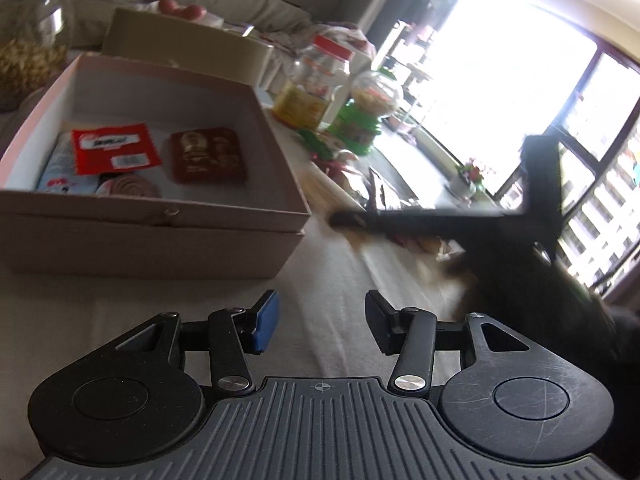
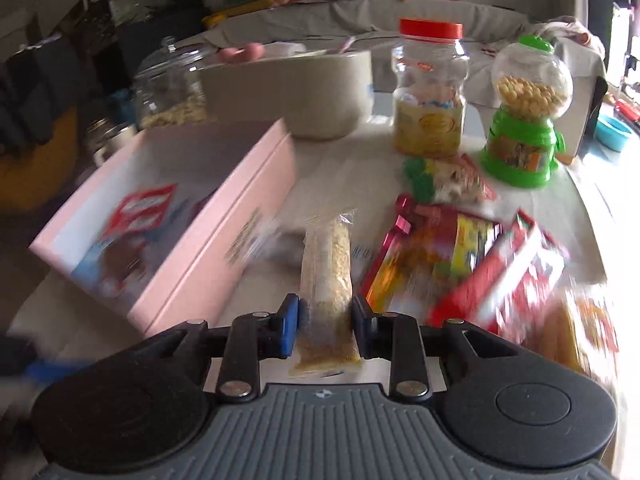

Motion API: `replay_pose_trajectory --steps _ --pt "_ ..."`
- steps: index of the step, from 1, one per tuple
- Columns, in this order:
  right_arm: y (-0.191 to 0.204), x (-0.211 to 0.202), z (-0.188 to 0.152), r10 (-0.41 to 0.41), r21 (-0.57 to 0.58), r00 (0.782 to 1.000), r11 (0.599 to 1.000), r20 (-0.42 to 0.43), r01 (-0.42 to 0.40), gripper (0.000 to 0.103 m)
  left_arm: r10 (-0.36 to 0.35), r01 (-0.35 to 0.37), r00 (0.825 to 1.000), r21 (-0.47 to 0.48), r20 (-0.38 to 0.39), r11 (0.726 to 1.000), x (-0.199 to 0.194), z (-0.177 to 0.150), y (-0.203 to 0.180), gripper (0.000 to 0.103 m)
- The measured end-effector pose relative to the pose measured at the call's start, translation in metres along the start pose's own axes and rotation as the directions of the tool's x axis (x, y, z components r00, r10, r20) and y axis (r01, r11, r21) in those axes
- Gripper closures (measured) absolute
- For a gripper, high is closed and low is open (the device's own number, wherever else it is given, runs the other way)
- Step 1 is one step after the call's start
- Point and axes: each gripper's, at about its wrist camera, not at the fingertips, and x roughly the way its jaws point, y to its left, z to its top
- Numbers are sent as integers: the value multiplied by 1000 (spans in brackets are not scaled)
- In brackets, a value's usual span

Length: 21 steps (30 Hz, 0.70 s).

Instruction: Organize snacks

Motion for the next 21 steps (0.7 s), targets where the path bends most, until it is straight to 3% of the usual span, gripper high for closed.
replay_pose_trajectory --steps 4,7,8,9,10,11,16,18,21 --pt "16 -41 -35 25 -10 999 1000 -26 -26 75 -57 56 998 -47 -21 997 4 -1 -1 50" --pt "27 -61 -56 130 -38 990 990 -58 -133 74 -97 94 994 -52 -58 994 15 -4 -9 50" --pt "30 -67 -60 159 -49 985 985 -71 -163 70 -96 92 994 -56 -55 994 18 -5 -11 50" --pt "32 -71 -63 161 -70 984 984 -81 -167 56 -89 85 994 -53 -64 995 22 -6 -13 50" --pt "33 -76 -64 150 -101 986 982 -73 -157 48 -76 73 994 -46 -75 996 26 -6 -15 50" --pt "33 -82 -64 120 -132 991 983 -53 -126 38 -62 59 996 -42 -66 997 28 -7 -16 50" --pt "9 -83 -36 -83 -163 996 983 44 89 35 -22 24 997 23 -79 999 46 -2 -30 51" --pt "-9 -71 -11 -179 -100 979 977 100 189 19 17 -11 996 72 -85 997 60 2 -40 51" --pt "-39 -43 24 -325 65 931 946 165 318 9 78 -61 992 171 -95 983 78 2 -54 54"
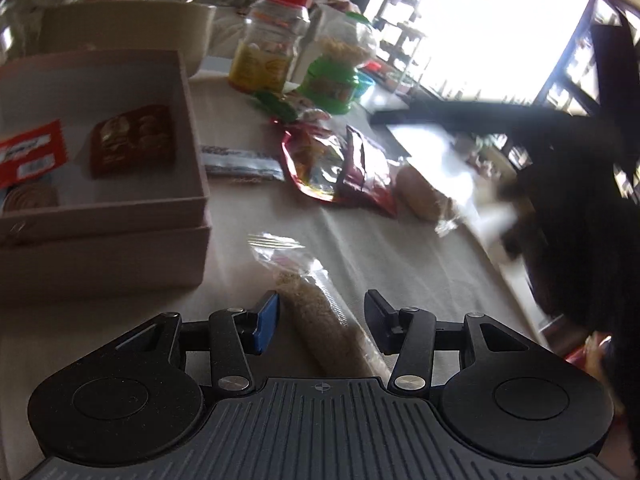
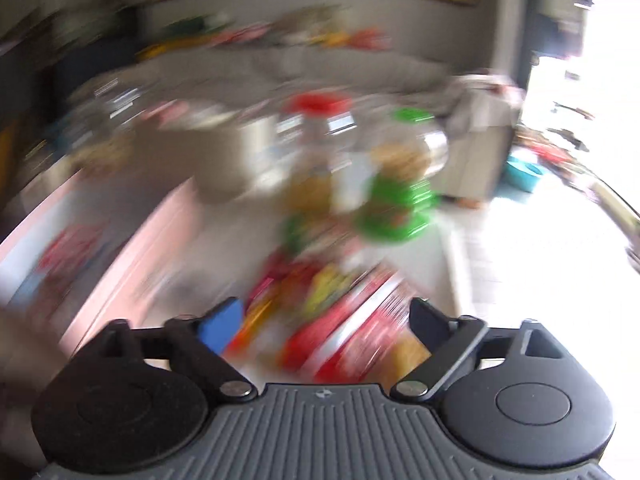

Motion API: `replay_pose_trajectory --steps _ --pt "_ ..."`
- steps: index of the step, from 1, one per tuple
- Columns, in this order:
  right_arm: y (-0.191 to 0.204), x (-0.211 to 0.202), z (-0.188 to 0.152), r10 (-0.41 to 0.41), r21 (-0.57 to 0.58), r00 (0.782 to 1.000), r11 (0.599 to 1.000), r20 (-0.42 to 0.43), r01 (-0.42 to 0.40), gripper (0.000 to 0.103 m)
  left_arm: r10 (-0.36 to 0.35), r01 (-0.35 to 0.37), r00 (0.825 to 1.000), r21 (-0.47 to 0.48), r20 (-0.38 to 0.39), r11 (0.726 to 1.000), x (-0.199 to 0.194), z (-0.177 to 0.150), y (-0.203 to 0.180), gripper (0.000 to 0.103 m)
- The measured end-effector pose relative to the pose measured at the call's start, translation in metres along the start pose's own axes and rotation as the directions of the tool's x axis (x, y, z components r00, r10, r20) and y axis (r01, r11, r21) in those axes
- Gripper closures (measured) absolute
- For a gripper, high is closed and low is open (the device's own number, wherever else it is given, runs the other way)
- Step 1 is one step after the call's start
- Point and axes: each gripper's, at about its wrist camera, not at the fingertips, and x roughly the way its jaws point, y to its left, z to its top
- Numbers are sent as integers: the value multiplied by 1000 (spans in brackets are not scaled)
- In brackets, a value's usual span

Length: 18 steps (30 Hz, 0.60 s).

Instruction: Organize snacks

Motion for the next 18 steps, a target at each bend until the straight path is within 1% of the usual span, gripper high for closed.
replay_pose_trajectory --steps 1,2,3,4,5,7,9,10,11,12,13,14,15,16,17,18 --pt "-4 16 7 -25 39 1000 999 4 25 9 25 -25 1000 42 4 999 2 -2 -5 55" --pt "-7 32 15 -32 73 999 997 -4 32 9 36 -37 999 77 12 996 3 -4 -8 56" --pt "-7 47 21 -14 94 1000 995 -14 15 9 40 -42 999 101 13 994 2 -6 -10 57" --pt "-6 64 26 23 94 999 995 -23 -21 9 40 -41 999 112 10 993 -1 -7 -9 58" --pt "-2 80 30 38 79 999 996 -31 -36 9 40 -41 999 113 6 993 -4 -7 -6 60" --pt "13 108 32 8 31 999 999 -53 -6 9 44 -44 999 94 0 995 -12 -10 5 62" --pt "28 131 30 -42 -5 996 999 -78 41 9 30 -30 1000 45 -8 999 -24 -13 24 68" --pt "31 142 30 -57 -6 994 998 -97 57 9 19 -19 1000 20 -13 1000 -30 -15 31 67" --pt "32 151 30 -60 13 991 998 -119 62 10 4 -4 1000 -2 -19 1000 -35 -18 38 68" --pt "28 158 30 -55 50 990 997 -133 62 15 -7 7 1000 -20 -20 1000 -39 -20 42 68" --pt "23 159 30 -32 94 992 995 -124 44 22 -14 14 1000 -34 -18 999 -42 -22 46 68" --pt "22 160 31 -12 111 993 993 -120 25 32 -20 20 1000 -44 -15 999 -45 -24 50 68" --pt "20 155 32 -1 110 993 994 -116 14 39 -28 28 1000 -51 -12 998 -48 -27 52 68" --pt "20 150 32 4 99 993 995 -116 8 40 -37 36 999 -61 -8 997 -49 -29 55 68" --pt "20 141 31 8 85 994 996 -108 1 44 -43 43 999 -72 -3 997 -49 -29 57 68" --pt "19 132 30 15 72 996 997 -92 -8 55 -45 45 999 -78 -1 996 -48 -27 59 68"
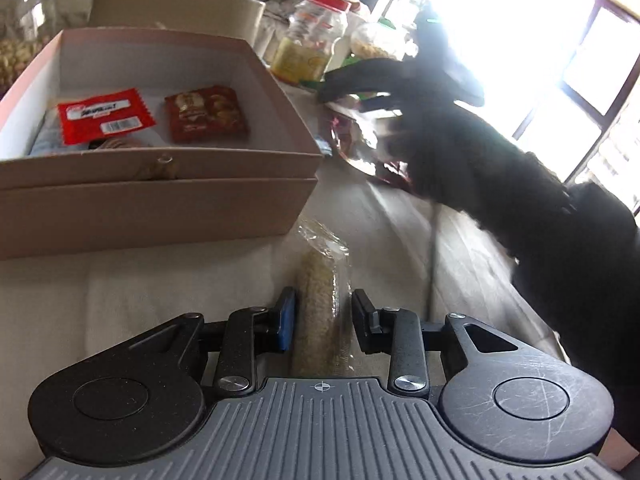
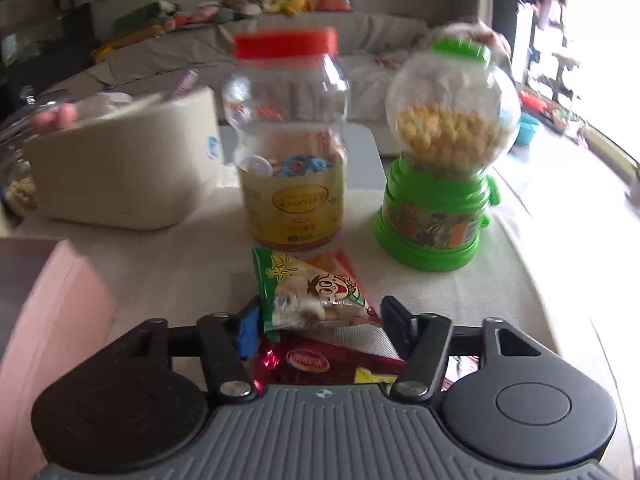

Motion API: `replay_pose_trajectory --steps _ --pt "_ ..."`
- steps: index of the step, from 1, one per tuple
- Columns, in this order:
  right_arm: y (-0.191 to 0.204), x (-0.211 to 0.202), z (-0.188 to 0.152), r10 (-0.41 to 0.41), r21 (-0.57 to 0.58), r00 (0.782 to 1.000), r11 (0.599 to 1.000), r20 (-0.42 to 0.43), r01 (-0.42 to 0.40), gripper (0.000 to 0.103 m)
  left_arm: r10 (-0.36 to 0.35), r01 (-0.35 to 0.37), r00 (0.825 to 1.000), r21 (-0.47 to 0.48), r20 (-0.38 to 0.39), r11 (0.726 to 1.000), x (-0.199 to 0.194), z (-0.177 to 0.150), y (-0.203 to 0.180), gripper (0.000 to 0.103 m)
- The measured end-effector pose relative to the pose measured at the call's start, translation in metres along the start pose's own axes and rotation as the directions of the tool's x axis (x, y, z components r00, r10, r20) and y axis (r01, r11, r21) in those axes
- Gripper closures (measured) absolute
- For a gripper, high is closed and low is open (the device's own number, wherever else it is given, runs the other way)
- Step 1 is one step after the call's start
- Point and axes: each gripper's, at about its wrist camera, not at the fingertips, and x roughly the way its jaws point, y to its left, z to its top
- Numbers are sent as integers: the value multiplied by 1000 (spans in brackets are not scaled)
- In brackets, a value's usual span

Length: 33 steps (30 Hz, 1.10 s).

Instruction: Organize snacks

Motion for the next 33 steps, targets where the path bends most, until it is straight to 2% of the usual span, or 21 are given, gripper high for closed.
replay_pose_trajectory --steps 1,7,10,12,17,19,20,21,23,26,33 --pt "0 -12 -3 13 -17 1000 1000 13 -13 62 1 -1 1000 1 1 1000 0 0 0 68" --pt "-7 -97 -30 130 -83 990 989 50 -126 66 11 -11 1000 28 0 1000 -1 -3 -5 68" --pt "-9 -135 -59 193 -122 981 974 21 -189 67 20 -19 1000 38 -5 999 -4 -5 -6 69" --pt "-3 -160 -83 228 -162 974 961 -2 -225 76 26 -26 1000 50 -6 998 -7 -8 -7 69" --pt "6 -205 -145 277 -234 957 928 -80 -288 76 40 -40 999 55 -7 998 -16 -15 -4 69" --pt "9 -220 -160 277 -248 957 924 -87 -290 73 52 -51 999 54 -6 997 -18 -16 -4 69" --pt "9 -223 -163 279 -247 957 924 -82 -290 64 59 -59 998 52 -5 997 -19 -17 -3 69" --pt "6 -227 -163 279 -242 958 927 -72 -288 47 67 -67 998 48 -4 997 -21 -18 -3 69" --pt "3 -225 -160 270 -229 962 935 -35 -270 27 87 -87 996 41 1 995 -24 -19 -2 69" --pt "1 -219 -153 266 -216 964 941 0 -260 25 138 -138 990 38 18 990 -30 -21 -1 69" --pt "15 -175 -145 324 -93 945 940 -44 -327 25 193 -192 980 -21 37 981 -43 -22 15 69"
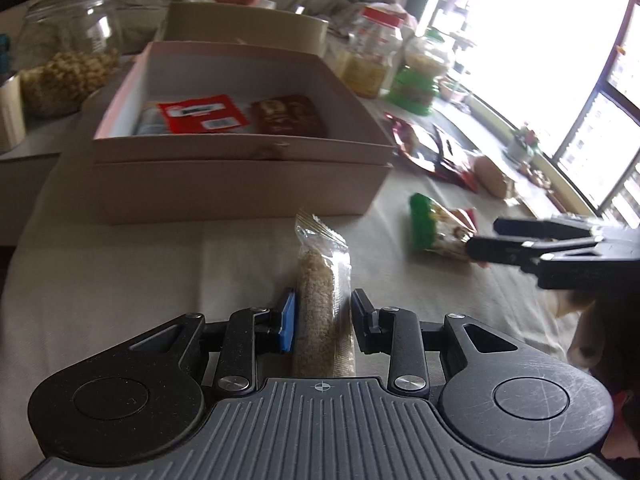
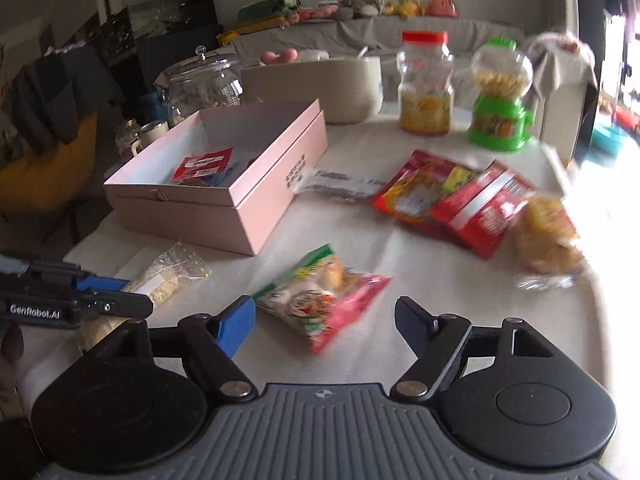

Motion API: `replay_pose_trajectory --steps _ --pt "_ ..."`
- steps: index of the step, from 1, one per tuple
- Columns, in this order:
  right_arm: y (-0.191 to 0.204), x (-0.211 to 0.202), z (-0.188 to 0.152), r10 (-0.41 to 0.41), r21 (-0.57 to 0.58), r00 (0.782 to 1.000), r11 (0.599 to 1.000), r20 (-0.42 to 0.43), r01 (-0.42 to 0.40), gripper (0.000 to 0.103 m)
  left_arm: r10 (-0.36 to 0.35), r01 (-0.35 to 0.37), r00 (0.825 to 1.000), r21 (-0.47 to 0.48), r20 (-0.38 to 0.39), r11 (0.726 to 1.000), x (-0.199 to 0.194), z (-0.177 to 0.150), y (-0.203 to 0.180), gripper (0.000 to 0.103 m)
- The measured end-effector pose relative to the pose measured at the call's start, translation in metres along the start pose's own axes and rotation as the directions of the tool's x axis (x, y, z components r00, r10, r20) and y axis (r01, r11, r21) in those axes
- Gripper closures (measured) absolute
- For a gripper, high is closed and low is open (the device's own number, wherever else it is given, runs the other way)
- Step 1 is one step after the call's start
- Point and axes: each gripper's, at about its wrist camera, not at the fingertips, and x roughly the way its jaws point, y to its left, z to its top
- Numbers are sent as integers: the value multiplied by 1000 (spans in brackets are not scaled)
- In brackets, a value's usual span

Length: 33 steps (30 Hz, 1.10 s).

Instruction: Organize snacks

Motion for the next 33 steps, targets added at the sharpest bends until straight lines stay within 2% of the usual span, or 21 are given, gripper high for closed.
replay_pose_trajectory --steps 2,4,6,8,10,12,14,17,20,22,23,27,30,33 --pt "10 9 -3 61 12 998 998 -34 -61 25 11 -11 1000 -21 5 1000 -1 1 5 69" --pt "24 9 -6 187 -17 980 982 -76 -188 25 9 -9 1000 -35 6 999 -2 1 8 69" --pt "38 -1 -10 245 -80 966 965 -79 -251 25 2 -2 1000 -35 5 999 -2 0 9 69" --pt "48 -8 -11 204 -151 977 966 -58 -210 25 -3 4 1000 -28 5 1000 -1 -1 8 68" --pt "52 -8 -10 101 -191 994 976 -29 -105 23 -6 6 1000 -22 7 1000 0 -1 7 68" --pt "49 -3 -6 19 -179 1000 984 -12 -21 23 -12 12 1000 -24 12 1000 0 -2 8 68" --pt "43 8 0 -22 -118 1000 993 -14 21 23 -23 24 1000 -39 17 999 0 -4 11 68" --pt "34 26 10 -38 -48 999 998 -14 37 23 -39 41 999 -56 25 998 -1 -6 14 69" --pt "27 45 15 -66 -39 998 997 -17 66 23 -43 44 999 -37 34 998 -2 -8 13 69" --pt "28 50 15 -57 -40 998 998 -34 56 30 -46 48 998 -31 44 998 -3 -12 12 69" --pt "31 49 13 -60 -52 998 997 -27 59 38 -49 50 998 -30 47 998 -4 -13 12 69" --pt "38 30 -1 -6 -87 999 996 -50 2 40 -62 63 997 -26 44 998 -5 -14 12 69" --pt "43 10 -19 -22 -115 998 993 -54 16 40 -71 72 997 -16 37 997 -7 -17 8 69" --pt "42 -13 -34 -11 -92 997 996 -71 5 40 -87 88 996 -1 26 996 -11 -23 2 69"
